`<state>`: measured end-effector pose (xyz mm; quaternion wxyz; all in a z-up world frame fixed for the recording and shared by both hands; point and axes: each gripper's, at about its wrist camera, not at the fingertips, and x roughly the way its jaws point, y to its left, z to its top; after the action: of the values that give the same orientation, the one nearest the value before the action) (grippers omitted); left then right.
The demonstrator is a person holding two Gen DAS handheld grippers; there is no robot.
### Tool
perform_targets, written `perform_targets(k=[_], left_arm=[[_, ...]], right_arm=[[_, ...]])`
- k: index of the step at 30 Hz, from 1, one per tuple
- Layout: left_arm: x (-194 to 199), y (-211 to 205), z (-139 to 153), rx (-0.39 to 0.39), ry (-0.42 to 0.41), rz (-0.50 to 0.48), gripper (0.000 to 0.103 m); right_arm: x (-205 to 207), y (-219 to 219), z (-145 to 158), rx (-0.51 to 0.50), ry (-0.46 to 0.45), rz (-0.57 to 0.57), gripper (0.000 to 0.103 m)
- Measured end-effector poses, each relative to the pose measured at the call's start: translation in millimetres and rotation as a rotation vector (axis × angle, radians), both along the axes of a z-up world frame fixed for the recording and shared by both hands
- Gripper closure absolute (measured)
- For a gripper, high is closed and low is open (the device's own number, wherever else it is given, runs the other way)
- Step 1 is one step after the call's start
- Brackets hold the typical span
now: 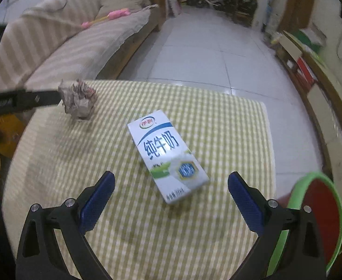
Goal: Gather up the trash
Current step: 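Move both tools back over the table toward the milk carton and newspaper, then grasp the crumpled newspaper with the left tool while the right tool grasps the milk carton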
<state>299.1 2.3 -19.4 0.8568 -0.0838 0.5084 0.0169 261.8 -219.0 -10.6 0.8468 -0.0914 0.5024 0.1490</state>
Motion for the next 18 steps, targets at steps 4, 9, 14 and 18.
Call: perform_targets(k=[4, 9, 14, 18], left_arm=[[20, 5, -14, -0.006, 0.03, 0.017, 0.006], [37, 3, -26, 0.003, 0.048, 0.018, 0.006], [46, 9, -42, -0.023, 0.072, 0.036, 0.006], [50, 10, -48, -0.006, 0.079, 0.023, 0.017]], right_arm=[[17, 9, -13, -0.025, 0.015, 0.005, 0.009], [33, 18, -27, -0.069, 0.04, 0.018, 0.009], [43, 21, -38, -0.095, 0.068, 0.025, 0.017], [43, 28, -47, -0.101, 0.094, 0.05, 0.026]])
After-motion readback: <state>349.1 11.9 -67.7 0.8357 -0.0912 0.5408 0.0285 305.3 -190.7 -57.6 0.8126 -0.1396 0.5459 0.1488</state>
